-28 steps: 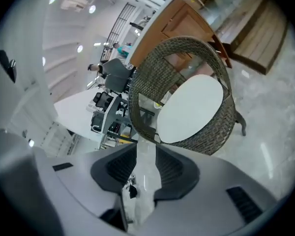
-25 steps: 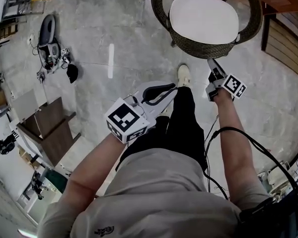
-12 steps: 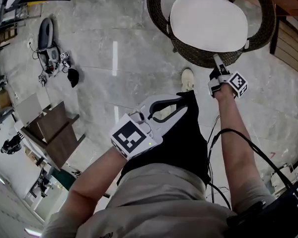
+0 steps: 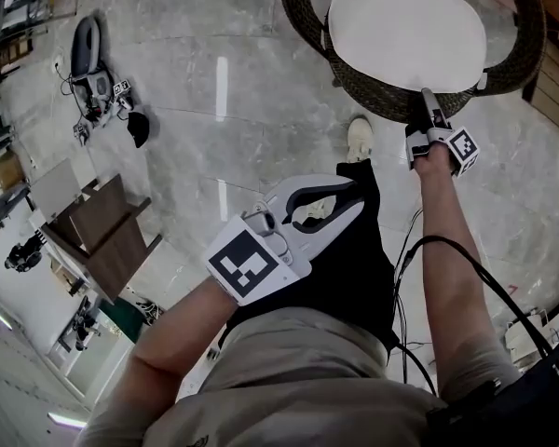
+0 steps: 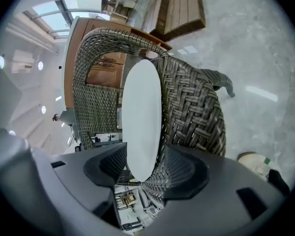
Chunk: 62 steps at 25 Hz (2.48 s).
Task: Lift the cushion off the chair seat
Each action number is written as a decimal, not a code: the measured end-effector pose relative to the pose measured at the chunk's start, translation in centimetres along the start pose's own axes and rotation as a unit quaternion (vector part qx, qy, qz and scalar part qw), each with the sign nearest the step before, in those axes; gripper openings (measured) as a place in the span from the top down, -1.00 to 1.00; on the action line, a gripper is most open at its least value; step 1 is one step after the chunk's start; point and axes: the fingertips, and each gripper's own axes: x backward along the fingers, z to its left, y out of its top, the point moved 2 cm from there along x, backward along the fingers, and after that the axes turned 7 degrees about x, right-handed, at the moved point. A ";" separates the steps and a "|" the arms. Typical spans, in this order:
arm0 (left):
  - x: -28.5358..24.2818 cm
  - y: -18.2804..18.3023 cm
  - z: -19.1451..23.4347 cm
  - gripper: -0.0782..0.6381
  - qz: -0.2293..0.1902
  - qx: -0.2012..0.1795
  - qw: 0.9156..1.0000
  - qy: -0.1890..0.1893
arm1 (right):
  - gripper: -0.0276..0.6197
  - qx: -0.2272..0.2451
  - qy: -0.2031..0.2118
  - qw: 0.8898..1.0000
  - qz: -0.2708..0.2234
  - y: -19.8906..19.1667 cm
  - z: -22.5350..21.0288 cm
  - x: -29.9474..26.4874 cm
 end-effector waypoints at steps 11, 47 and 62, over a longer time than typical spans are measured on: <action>-0.5 0.0 0.9 0.64 -0.007 0.021 1.000 0.006 | 0.18 -0.017 -0.004 1.000 -0.009 1.1 0.6 -2.0; -0.1 -2.0 3.6 0.64 -0.036 0.069 0.996 0.033 | 0.49 0.033 0.034 0.999 -0.018 4.1 2.6 -8.6; 1.8 -1.6 1.7 0.64 -0.054 0.060 0.996 0.029 | 0.62 0.050 0.026 0.998 -0.020 3.8 4.8 -6.1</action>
